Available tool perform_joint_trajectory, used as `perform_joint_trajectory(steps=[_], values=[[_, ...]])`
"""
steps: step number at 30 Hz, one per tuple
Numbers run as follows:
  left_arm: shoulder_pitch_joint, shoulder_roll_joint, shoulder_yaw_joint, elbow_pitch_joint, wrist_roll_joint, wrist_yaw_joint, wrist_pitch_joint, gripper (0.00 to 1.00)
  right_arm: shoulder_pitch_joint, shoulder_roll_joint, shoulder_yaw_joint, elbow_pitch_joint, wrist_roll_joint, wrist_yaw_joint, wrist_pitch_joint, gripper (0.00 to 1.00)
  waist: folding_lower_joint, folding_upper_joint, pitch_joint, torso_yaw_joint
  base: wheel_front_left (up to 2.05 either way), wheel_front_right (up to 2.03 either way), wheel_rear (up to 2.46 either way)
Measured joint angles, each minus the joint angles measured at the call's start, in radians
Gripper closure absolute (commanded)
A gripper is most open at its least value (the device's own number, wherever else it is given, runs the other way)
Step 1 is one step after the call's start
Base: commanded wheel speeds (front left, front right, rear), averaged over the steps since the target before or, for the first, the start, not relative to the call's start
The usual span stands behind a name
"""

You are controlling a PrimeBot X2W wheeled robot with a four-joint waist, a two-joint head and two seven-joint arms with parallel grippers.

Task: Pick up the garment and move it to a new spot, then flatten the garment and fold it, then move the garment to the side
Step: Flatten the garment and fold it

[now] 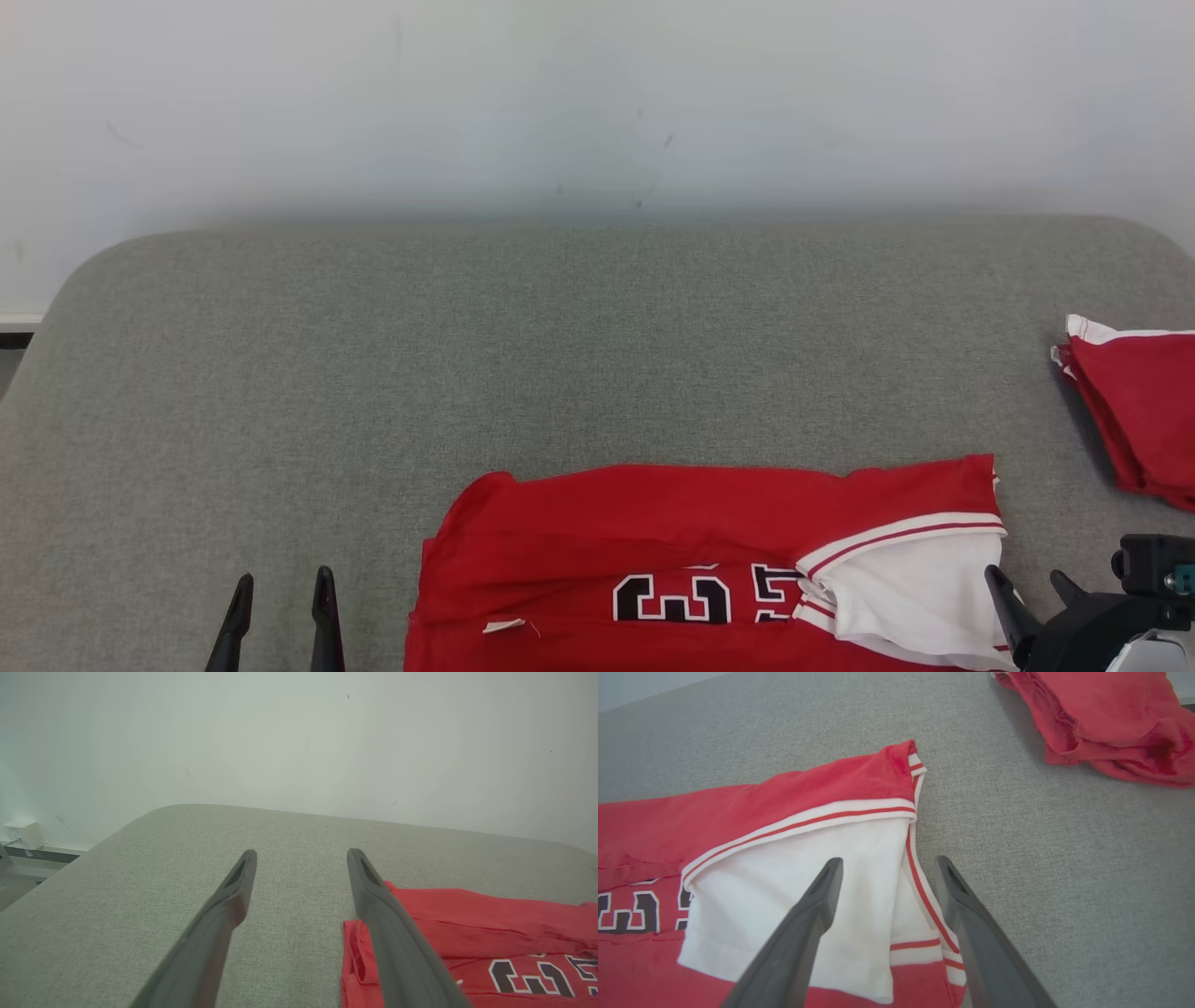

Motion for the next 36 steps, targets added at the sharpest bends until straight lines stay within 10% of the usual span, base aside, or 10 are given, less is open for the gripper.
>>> perform_joint_trajectory(steps=[30, 34, 36], values=[[-0.065, -0.023, 0.019, 0.019, 0.047, -0.049, 0.000, 0.00, -0.178, -0.060, 0.010, 0.248, -0.006, 0.000, 0.114, 0.00, -0.0001, 0.0000, 0.131, 0.068, 0.00, 0.00, 0.00], [-0.069, -0.024, 0.022, 0.020, 0.051, -0.052, 0.000, 0.00, -0.179, -0.055, 0.010, 0.244, -0.003, 0.000, 0.122, 1.00, -0.0001, -0.0001, 0.134, 0.066, 0.00, 0.00, 0.00], [-0.071, -0.024, 0.024, 0.020, 0.051, -0.052, 0.000, 0.00, -0.180, -0.043, -0.001, 0.241, -0.006, 0.001, 0.114, 1.00, -0.0001, -0.0001, 0.134, 0.063, 0.00, 0.00, 0.00]])
